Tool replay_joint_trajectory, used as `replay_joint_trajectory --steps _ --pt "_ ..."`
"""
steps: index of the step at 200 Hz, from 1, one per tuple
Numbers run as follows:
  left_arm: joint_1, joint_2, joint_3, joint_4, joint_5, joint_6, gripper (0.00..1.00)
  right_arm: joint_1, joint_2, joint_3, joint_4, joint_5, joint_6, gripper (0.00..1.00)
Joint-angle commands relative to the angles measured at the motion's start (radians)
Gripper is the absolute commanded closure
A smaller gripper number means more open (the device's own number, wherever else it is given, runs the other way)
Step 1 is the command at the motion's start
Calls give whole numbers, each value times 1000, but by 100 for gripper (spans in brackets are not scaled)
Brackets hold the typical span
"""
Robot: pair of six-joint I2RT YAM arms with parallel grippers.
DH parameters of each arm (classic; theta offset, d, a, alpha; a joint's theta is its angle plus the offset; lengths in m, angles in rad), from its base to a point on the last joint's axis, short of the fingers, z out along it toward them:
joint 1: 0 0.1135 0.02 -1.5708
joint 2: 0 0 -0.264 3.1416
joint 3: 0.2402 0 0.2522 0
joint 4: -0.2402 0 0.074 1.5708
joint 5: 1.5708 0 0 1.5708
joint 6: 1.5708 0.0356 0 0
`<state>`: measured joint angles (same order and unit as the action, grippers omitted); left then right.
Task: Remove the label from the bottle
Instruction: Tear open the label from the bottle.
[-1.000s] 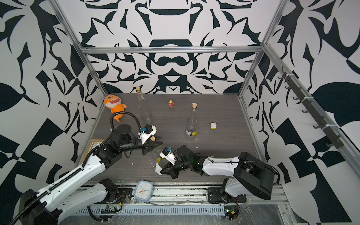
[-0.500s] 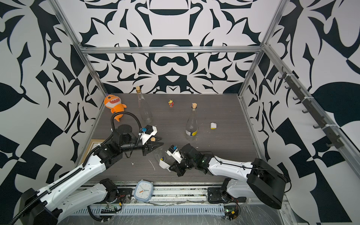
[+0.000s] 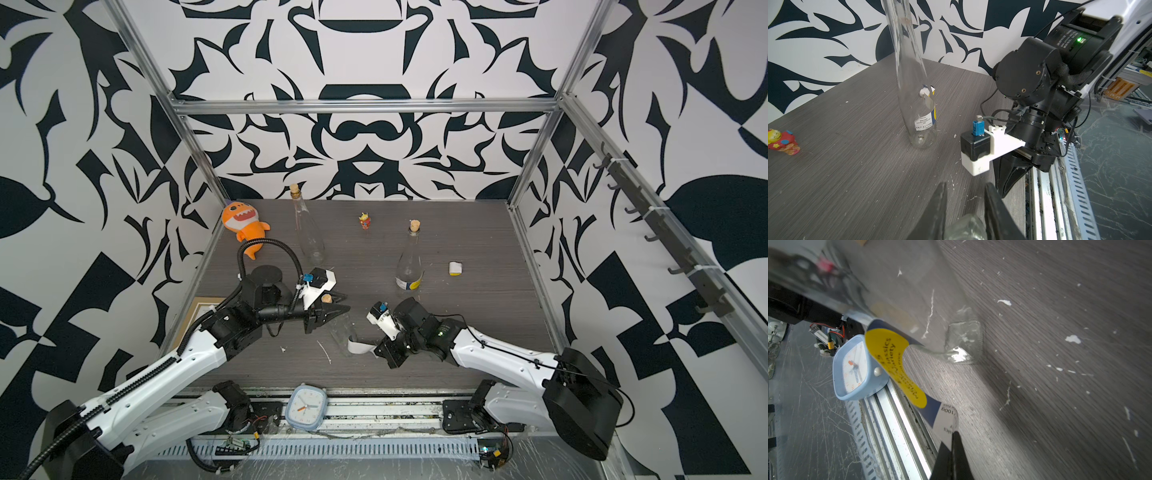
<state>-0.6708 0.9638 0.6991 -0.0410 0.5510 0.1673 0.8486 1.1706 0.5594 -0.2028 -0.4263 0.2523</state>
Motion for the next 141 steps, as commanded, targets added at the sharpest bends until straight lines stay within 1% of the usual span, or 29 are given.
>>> replay_joint_trajectory --steps 1,47,99,115,141 --pt "-1 4 13 -17 27 18 100 -14 8 43 -66 37 -14 100" --pt "-1 12 14 -20 24 20 100 -47 -7 37 -90 83 17 100" --pt "-1 4 21 -21 -34 18 100 -134 -54 23 -126 140 85 100" --pt "-1 1 32 -34 -52 14 100 -153 -71 26 -146 189 122 100" --pt "-1 -2 43 -38 -70 4 100 -207 -103 41 -219 320 206 100"
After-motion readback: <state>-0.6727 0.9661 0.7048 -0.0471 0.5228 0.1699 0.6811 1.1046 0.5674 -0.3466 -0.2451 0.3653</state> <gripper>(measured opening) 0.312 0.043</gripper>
